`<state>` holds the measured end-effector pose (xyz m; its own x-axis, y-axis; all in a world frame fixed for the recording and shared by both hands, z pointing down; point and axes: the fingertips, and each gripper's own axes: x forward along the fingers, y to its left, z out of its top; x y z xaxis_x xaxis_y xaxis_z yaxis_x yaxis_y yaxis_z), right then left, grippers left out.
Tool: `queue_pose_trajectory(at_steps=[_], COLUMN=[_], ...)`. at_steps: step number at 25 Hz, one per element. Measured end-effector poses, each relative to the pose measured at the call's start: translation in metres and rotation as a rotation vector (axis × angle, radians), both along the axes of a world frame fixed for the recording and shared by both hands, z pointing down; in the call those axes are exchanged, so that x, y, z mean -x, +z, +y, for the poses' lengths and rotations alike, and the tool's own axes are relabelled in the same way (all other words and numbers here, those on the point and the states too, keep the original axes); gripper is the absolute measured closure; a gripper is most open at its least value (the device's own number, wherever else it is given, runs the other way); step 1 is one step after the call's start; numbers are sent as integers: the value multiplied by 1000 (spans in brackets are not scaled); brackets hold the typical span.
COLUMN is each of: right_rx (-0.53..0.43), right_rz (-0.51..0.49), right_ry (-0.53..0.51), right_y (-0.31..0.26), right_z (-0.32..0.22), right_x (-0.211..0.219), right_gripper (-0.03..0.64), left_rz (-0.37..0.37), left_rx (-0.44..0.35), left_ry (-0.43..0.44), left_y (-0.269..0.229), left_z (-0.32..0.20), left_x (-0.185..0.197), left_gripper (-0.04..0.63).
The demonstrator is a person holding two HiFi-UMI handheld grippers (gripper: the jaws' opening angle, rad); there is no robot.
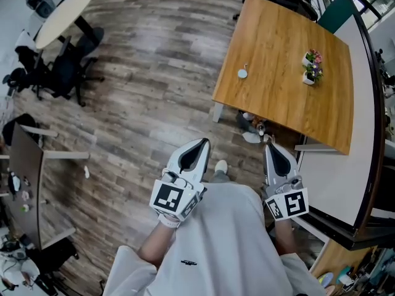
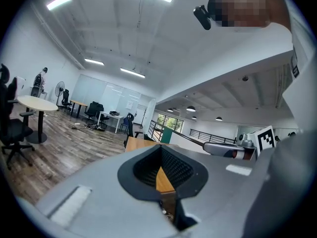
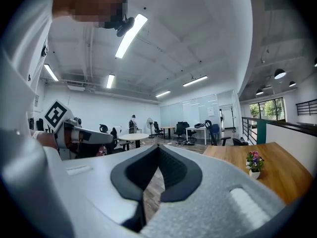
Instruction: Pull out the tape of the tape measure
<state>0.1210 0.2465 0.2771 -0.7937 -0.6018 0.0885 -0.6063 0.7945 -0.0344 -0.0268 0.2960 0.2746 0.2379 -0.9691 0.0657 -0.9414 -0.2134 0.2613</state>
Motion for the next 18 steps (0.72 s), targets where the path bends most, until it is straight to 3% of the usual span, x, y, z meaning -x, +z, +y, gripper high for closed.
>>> queue_pose_trajectory(at_steps=[10,18], right_rx=[24,55], right_rz=[-41,-74], right_ry=[-35,-10], right_y=[12,15], right_z=[-74,-89], right_x=[-24,-35], right_gripper=[615,615], left_rz=[-33,-44], left_rx=[66,117], left_ry=[4,-24], left_y=[15,15], left_z=[-75,-88], left_x=[-39,-31], left_gripper=[577,577])
